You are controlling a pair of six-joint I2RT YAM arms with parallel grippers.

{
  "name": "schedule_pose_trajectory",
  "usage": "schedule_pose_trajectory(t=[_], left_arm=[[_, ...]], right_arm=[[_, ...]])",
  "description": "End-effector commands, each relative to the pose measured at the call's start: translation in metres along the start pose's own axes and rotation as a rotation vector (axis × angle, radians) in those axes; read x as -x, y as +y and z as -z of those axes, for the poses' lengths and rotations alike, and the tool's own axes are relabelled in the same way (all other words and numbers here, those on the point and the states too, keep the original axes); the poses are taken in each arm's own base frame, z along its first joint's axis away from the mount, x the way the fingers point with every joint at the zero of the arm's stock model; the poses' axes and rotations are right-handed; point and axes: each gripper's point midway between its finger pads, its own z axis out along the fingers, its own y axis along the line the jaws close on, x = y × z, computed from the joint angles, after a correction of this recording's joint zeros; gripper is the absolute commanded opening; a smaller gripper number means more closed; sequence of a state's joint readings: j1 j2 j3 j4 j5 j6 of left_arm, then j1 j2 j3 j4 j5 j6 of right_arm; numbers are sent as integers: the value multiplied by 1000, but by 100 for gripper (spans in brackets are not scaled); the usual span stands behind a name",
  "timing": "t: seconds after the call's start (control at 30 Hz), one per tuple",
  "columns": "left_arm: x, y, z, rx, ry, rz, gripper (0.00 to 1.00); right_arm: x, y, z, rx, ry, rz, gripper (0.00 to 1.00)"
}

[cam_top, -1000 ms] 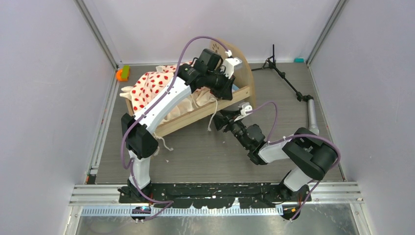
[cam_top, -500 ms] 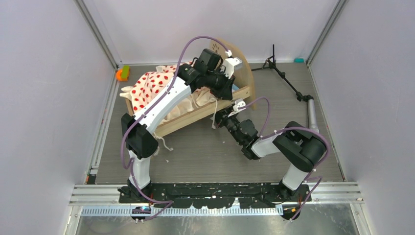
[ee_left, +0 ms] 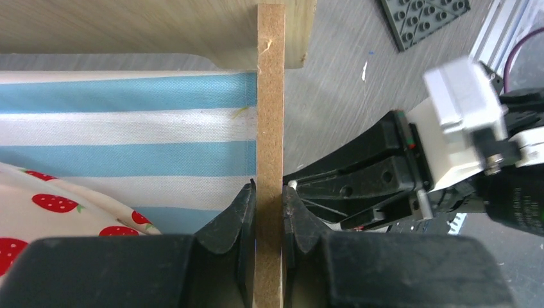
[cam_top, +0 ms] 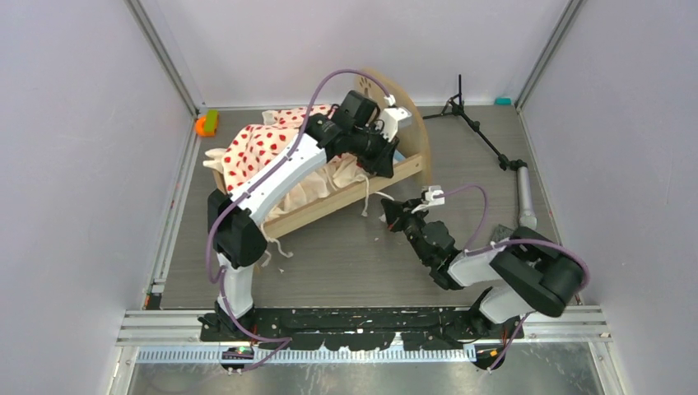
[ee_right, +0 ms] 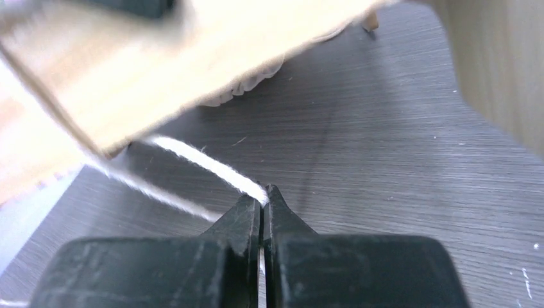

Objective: Set up the pet bed
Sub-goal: Adjust the ropes at the center of the board.

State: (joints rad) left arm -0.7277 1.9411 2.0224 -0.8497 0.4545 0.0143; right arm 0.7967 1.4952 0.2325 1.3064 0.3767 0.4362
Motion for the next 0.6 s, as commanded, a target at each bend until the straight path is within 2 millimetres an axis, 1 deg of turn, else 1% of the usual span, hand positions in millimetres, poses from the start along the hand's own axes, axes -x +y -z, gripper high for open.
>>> schedule_pose_trajectory(t=[0.0, 0.03, 0.1, 0.13, 0.2, 0.23, 0.37, 0.4, 0.43, 0.5, 0.57], left_arm=[[39, -55, 13, -124, -155, -137, 0], [31, -59, 6, -127, -138, -137, 0], [20, -61, -2, -132, -131, -125, 0], [15, -62, -7, -132, -128, -126, 0], [7, -63, -13, -135, -125, -92, 0], [3, -63, -16, -136, -123, -85, 0], [-6, -64, -23, -137, -115, -76, 0], [-9, -63, -25, -133, -107, -75, 0], [-13, -63, -27, -130, -99, -75, 0], [-21, -60, -31, -122, -81, -76, 0], [-28, -55, -34, -98, -69, -81, 0]], right_arm=[[17, -6, 4, -95, -8, -91, 0], [19, -7, 7, -108, 2, -93, 0], [22, -13, 15, -140, 11, -100, 0], [30, -14, 20, -153, -6, -119, 0], [29, -18, 28, -172, 24, -115, 0], [30, -16, 31, -172, 43, -113, 0], [19, -13, 41, -160, 137, -115, 0], [12, -16, 46, -178, 174, -108, 0], [11, -16, 48, -184, 186, -118, 0], [0, -24, 57, -226, 248, -120, 0], [-7, -28, 64, -251, 294, -121, 0]])
